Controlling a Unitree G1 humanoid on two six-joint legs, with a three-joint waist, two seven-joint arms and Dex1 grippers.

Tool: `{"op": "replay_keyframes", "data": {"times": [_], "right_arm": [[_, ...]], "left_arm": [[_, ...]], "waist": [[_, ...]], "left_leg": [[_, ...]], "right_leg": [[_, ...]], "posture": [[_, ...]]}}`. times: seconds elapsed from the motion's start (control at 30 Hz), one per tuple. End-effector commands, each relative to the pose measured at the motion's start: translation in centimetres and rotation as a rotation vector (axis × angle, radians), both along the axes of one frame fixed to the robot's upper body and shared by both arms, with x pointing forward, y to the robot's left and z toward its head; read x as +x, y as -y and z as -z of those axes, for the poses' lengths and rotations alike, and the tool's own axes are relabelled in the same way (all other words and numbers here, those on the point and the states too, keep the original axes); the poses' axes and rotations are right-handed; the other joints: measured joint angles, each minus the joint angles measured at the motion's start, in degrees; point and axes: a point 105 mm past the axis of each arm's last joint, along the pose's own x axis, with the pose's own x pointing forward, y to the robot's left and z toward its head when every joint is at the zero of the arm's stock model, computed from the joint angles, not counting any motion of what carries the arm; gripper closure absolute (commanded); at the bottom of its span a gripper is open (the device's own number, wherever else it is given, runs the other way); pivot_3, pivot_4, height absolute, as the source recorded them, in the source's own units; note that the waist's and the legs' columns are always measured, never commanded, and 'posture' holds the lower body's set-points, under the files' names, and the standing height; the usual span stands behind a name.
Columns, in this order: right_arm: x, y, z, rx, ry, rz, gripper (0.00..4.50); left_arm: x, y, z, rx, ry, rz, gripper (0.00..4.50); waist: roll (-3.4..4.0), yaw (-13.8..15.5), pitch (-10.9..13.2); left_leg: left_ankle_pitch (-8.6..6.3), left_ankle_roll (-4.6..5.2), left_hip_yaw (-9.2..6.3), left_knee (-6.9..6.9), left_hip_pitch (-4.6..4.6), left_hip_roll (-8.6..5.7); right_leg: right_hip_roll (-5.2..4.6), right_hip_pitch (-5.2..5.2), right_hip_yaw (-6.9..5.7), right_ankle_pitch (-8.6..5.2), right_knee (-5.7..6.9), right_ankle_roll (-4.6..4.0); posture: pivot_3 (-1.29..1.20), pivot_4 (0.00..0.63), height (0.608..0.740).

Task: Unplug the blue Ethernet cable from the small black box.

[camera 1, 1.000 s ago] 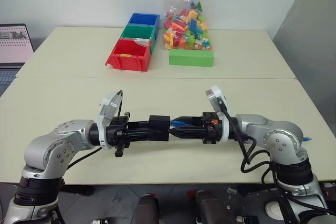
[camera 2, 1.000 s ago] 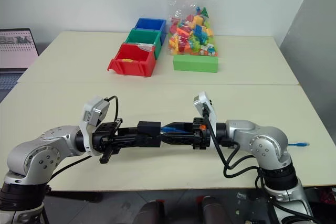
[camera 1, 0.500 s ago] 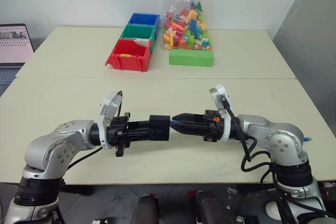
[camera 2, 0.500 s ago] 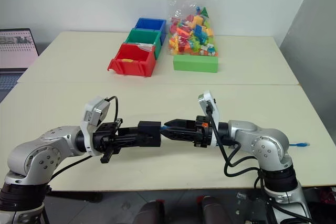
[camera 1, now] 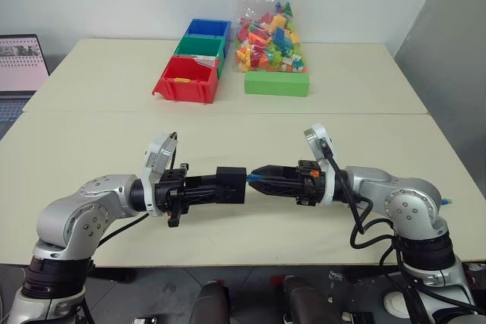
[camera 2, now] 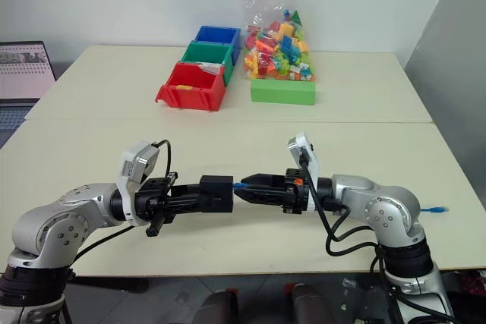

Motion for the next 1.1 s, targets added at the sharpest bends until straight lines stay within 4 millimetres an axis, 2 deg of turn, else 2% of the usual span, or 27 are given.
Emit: {"op": "replay_keyframes", "data": {"times": [0.03,0.23,0.27,0.63,0.8,1.1], "right_arm": [[-0.3,0.0,-0.5,0.018,0.027,-0.016,2.99],[-0.4,-0.1,-0.6,0.017,0.032,-0.022,4.35],[-0.5,-0.1,-0.6,0.017,0.033,-0.023,4.44],[-0.6,-0.1,-0.6,0.01,0.037,-0.032,4.47],[0.0,1.0,0.1,-0.021,0.02,0.002,4.47],[0.2,2.1,0.1,-0.028,0.02,0.035,4.47]], "left_arm": [[-0.3,0.0,-0.8,-0.016,0.038,0.008,3.72],[-0.3,-0.1,-0.6,-0.016,0.035,0.01,3.72],[-0.3,-0.1,-0.5,-0.016,0.034,0.01,3.72],[-0.3,0.0,-0.4,-0.021,0.034,0.003,3.72],[0.3,-0.8,-0.3,-0.016,0.04,-0.048,3.72],[0.8,-1.7,-0.1,-0.009,0.043,-0.103,3.72]], "waist": [[0.0,0.01,0.0],[0.0,0.01,0.0],[0.0,0.0,0.0],[0.0,0.0,0.0],[0.0,0.0,0.0],[0.0,0.01,0.0]], "left_leg": [[0.0,0.0,0.0,0.0,0.0,0.0],[0.0,0.0,0.0,0.0,0.0,0.0],[0.0,0.0,0.0,0.0,0.0,0.0],[0.0,0.0,0.0,-0.01,0.0,0.0],[0.0,0.0,0.0,-0.01,0.0,0.0],[0.0,0.0,0.0,-0.02,-0.01,0.0]], "right_leg": [[0.0,0.0,0.0,0.0,0.0,0.0],[0.0,0.0,0.0,0.0,0.0,0.0],[0.0,0.0,0.0,0.0,0.0,0.0],[0.0,0.0,0.0,0.0,-0.01,0.0],[0.0,0.0,0.0,0.0,-0.03,0.0],[0.0,0.0,0.0,0.0,-0.04,0.0]], "posture": [[0.0,0.15,0.74],[0.0,0.15,0.74],[0.0,0.15,0.74],[0.0,0.15,0.74],[0.0,0.15,0.74],[0.0,0.15,0.74]]}}
